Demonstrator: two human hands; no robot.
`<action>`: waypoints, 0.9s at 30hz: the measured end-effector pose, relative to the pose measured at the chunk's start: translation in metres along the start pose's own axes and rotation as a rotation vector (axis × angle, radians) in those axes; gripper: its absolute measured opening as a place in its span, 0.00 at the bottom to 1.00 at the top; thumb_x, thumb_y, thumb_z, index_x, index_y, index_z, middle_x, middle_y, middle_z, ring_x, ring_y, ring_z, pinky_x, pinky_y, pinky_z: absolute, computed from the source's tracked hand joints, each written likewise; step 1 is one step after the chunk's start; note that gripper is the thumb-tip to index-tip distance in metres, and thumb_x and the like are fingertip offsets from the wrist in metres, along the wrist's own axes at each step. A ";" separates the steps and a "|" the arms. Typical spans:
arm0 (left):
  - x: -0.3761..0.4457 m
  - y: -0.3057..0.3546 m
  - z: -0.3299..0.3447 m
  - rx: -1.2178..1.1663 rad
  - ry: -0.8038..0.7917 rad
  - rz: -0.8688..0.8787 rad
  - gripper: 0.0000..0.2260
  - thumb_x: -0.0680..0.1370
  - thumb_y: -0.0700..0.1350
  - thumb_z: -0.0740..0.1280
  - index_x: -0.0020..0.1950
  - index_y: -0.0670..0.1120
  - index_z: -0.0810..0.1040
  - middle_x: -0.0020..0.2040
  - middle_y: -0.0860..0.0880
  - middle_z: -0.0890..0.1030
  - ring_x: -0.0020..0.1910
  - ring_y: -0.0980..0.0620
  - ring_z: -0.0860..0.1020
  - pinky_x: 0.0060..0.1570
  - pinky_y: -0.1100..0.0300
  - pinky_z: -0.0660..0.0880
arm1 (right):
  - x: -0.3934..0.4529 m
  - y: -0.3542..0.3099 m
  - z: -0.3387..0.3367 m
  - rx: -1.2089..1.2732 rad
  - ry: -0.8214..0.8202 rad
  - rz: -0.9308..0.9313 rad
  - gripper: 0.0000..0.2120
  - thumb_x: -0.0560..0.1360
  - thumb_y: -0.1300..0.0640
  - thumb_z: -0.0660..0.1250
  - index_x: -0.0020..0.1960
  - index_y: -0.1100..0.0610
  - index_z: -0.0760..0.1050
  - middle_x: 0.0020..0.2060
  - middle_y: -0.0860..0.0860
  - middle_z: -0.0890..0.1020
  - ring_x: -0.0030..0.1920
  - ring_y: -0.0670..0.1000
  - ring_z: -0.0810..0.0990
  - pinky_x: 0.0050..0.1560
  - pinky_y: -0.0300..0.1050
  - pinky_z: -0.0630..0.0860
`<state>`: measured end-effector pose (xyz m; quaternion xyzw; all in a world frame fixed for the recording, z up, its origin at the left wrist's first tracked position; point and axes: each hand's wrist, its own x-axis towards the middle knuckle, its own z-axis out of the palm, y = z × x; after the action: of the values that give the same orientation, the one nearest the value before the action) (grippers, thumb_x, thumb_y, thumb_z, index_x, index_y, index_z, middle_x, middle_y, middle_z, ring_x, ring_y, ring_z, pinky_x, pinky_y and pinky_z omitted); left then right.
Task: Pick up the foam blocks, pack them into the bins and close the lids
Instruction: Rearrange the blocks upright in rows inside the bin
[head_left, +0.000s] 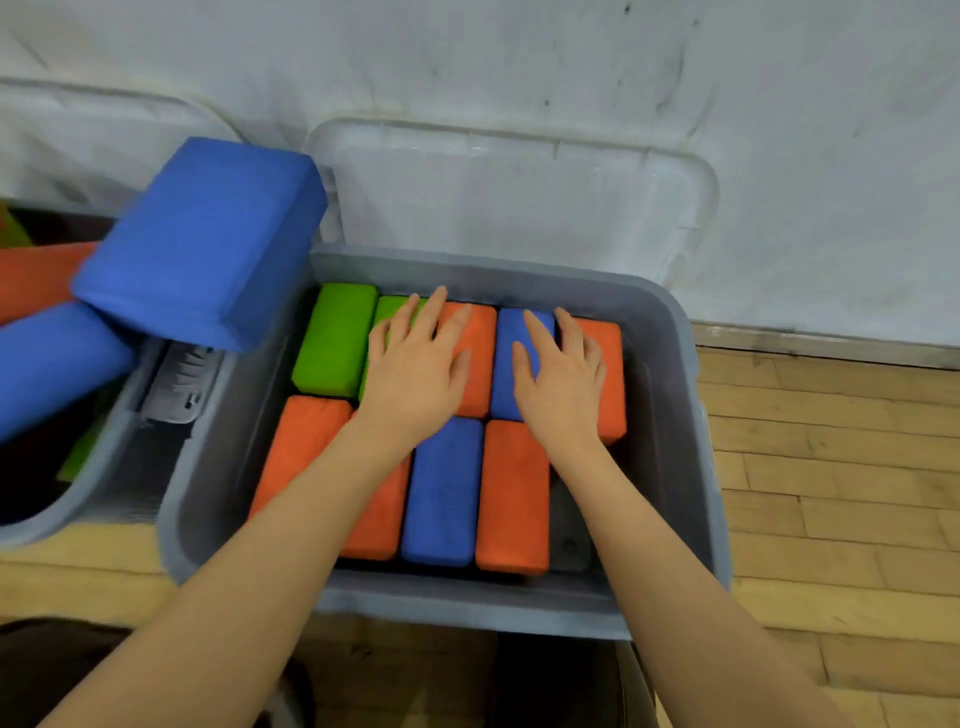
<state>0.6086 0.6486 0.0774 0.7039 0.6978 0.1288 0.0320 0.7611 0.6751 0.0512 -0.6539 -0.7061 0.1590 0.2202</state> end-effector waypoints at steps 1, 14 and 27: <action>-0.001 -0.011 -0.015 0.017 0.035 -0.008 0.25 0.74 0.53 0.52 0.67 0.46 0.73 0.69 0.41 0.70 0.66 0.37 0.69 0.60 0.42 0.66 | 0.000 -0.018 0.000 0.045 0.010 -0.044 0.20 0.79 0.49 0.58 0.71 0.48 0.66 0.72 0.53 0.64 0.69 0.59 0.62 0.67 0.53 0.57; -0.038 -0.216 -0.093 0.195 0.065 -0.171 0.30 0.77 0.59 0.61 0.76 0.56 0.54 0.77 0.42 0.47 0.74 0.35 0.49 0.68 0.43 0.51 | 0.000 -0.205 0.080 0.103 -0.170 -0.428 0.31 0.73 0.34 0.54 0.74 0.40 0.57 0.73 0.59 0.59 0.68 0.60 0.67 0.67 0.60 0.62; -0.024 -0.248 -0.090 -0.069 0.239 -0.004 0.25 0.72 0.59 0.61 0.64 0.47 0.77 0.65 0.35 0.73 0.47 0.28 0.73 0.49 0.38 0.74 | -0.010 -0.224 0.094 0.423 -0.061 -0.359 0.26 0.78 0.59 0.64 0.73 0.57 0.61 0.72 0.58 0.65 0.70 0.53 0.64 0.60 0.21 0.54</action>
<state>0.3465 0.6188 0.1053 0.6806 0.6932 0.2358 -0.0268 0.5216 0.6503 0.0849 -0.4527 -0.7681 0.2811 0.3551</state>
